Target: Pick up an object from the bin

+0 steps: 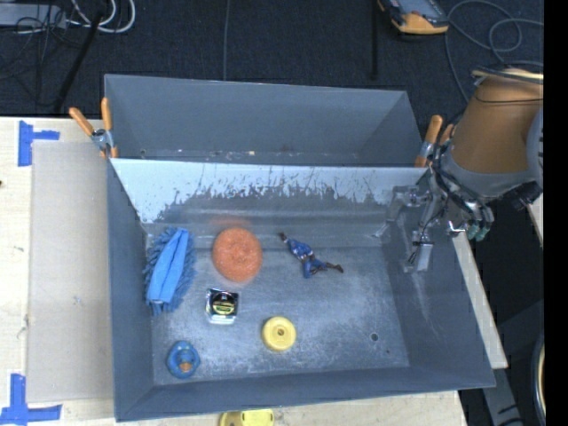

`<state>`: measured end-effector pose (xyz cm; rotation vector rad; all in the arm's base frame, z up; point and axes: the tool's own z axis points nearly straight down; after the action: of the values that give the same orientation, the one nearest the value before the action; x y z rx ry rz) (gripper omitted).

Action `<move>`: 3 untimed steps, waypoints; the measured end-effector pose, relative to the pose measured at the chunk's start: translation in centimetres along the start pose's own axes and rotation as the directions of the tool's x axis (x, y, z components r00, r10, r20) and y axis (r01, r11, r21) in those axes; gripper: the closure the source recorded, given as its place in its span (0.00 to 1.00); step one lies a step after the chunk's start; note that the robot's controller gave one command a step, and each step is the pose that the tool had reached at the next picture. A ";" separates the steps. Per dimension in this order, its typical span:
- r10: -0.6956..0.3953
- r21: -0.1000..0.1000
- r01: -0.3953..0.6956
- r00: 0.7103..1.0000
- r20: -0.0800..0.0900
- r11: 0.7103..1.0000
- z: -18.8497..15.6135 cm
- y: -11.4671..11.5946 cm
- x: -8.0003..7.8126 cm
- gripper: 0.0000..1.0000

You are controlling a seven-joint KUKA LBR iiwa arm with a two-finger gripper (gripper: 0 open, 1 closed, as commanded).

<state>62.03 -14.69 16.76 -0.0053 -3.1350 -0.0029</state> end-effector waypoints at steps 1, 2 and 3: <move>-0.003 0.001 0.003 1.000 0.007 1.000 -0.5 0.1 -0.1 0.00; 0.074 0.000 -0.074 0.997 0.009 0.997 8.3 5.8 0.2 0.00; 0.162 -0.001 -0.162 0.987 0.003 0.987 8.5 6.8 1.1 0.00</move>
Offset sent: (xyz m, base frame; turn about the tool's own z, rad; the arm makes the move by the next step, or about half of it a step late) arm -0.0043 0.0670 -0.0976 0.0826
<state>60.93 -7.85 8.25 -0.2607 -3.1268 -0.0031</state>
